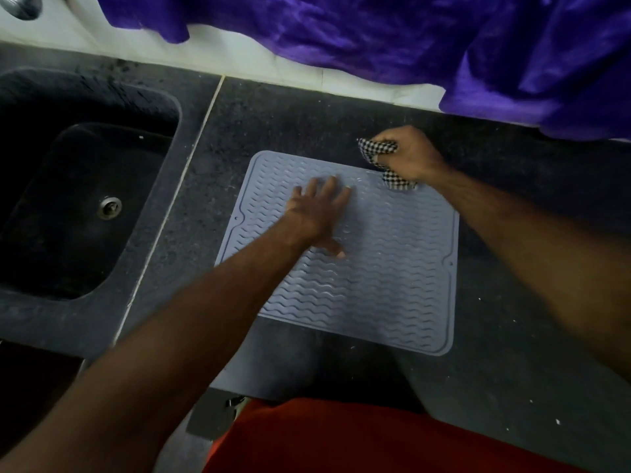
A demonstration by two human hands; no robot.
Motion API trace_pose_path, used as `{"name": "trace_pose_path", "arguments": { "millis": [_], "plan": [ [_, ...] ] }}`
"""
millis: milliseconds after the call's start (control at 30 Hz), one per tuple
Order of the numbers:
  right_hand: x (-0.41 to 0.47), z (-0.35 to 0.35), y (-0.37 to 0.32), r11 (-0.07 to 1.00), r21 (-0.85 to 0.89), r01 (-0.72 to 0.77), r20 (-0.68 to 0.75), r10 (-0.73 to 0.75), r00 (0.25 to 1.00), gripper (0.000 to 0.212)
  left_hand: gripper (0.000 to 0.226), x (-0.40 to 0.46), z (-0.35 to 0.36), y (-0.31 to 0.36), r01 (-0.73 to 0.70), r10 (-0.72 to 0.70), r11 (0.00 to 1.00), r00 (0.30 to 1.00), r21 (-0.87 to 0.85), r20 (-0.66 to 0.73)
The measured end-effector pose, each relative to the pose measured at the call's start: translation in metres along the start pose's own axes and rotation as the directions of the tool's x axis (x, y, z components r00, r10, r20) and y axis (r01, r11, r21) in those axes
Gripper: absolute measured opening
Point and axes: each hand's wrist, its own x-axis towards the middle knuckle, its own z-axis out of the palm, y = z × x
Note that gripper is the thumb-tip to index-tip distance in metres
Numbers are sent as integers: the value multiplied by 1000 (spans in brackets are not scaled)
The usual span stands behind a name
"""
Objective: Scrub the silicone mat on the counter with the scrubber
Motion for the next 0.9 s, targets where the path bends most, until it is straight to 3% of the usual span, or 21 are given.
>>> {"name": "trace_pose_path", "arguments": {
  "millis": [233, 367, 467, 533, 700, 900],
  "plan": [
    [10, 26, -9, 985, -105, 139, 138, -124, 983, 30, 137, 14, 8, 0, -8, 11, 999, 998, -47, 68],
    [-5, 7, 9, 898, -309, 313, 226, -250, 942, 29, 137, 14, 8, -3, -17, 21, 999, 997, -48, 72],
    [-15, -16, 32, 869, -392, 304, 251, -217, 943, 32, 138, 15, 9, -3, -18, 22, 999, 997, -50, 72],
    [-17, -24, 39, 883, -368, 291, 248, -208, 946, 31, 138, 15, 8, -2, -13, 17, 999, 997, -45, 76],
    [-2, 5, 9, 951, -136, 276, 76, -268, 960, 32, 138, 16, 8, -1, -10, 13, 999, 997, -42, 82],
    [-5, 22, 8, 908, -272, 317, 184, -275, 944, 26, 136, 15, 9, -2, -14, 18, 999, 997, -47, 73]
  ]
}}
